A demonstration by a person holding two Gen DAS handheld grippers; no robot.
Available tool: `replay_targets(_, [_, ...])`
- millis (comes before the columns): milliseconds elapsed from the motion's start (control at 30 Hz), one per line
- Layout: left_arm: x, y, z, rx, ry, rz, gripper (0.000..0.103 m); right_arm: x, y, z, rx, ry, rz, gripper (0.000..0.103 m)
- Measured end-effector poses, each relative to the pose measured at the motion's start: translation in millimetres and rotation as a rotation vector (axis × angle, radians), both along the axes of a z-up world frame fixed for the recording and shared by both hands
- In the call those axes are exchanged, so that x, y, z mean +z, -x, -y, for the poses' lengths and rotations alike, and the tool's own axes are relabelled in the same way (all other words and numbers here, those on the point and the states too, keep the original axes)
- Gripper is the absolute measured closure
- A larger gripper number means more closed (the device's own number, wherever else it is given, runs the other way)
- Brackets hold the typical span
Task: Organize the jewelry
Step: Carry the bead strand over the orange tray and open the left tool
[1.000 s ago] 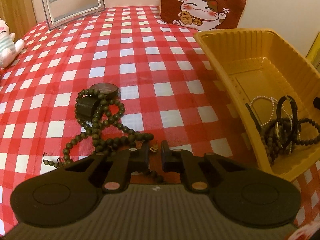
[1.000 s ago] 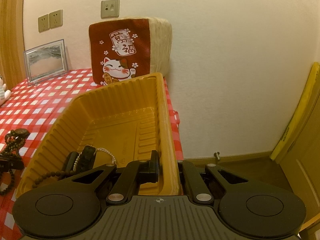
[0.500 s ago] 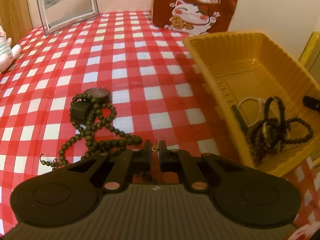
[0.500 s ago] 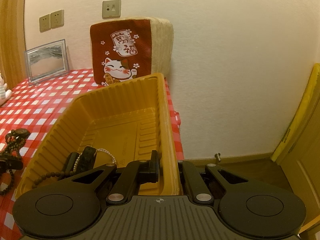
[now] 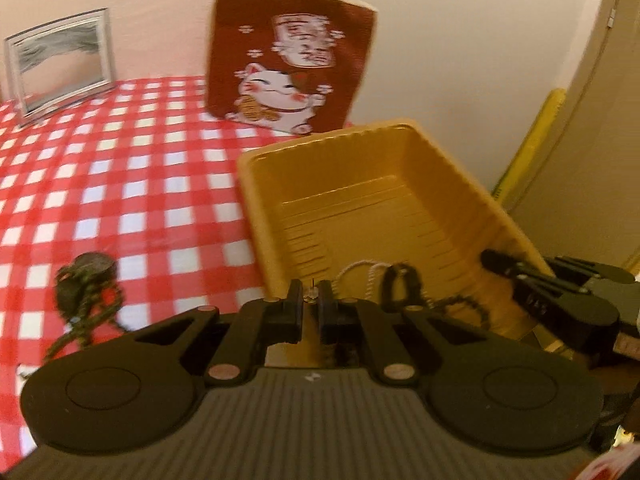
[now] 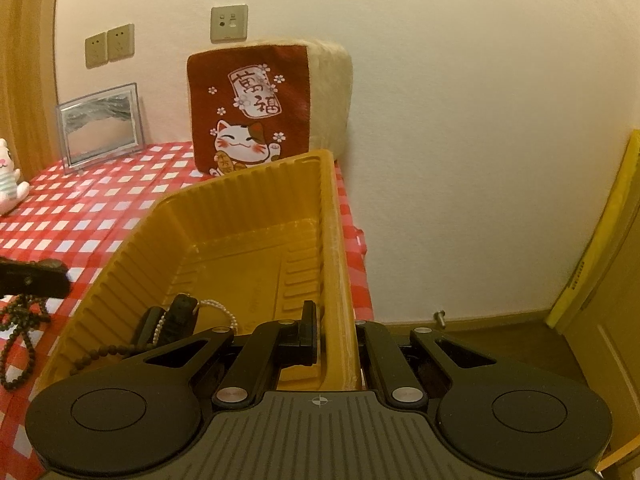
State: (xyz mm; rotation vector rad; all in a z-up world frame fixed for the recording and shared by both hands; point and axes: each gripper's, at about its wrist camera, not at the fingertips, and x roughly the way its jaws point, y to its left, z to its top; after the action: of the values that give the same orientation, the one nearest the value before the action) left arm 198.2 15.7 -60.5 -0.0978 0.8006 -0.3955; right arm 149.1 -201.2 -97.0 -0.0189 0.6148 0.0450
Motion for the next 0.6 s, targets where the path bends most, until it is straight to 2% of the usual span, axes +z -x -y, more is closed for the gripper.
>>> replay_targets(433, [-14.0, -19.7, 35.6, -0.068, 0.024, -0.033, 0.096, 0.4, 1.8, -1.8, 0.007, 0.002, 0.008, 0.099])
replay_targets(500, [-13.8, -18.9, 36.1, -0.065, 0.032, -0.028, 0.093, 0.6, 2.4, -1.4, 0.008, 0.000, 0.009, 0.099])
replay_targets(600, [-10.7, -16.6, 33.4, -0.057, 0.039, -0.021, 0.082, 0.8, 2.6, -1.0, 0.007, -0.002, 0.008, 0.099])
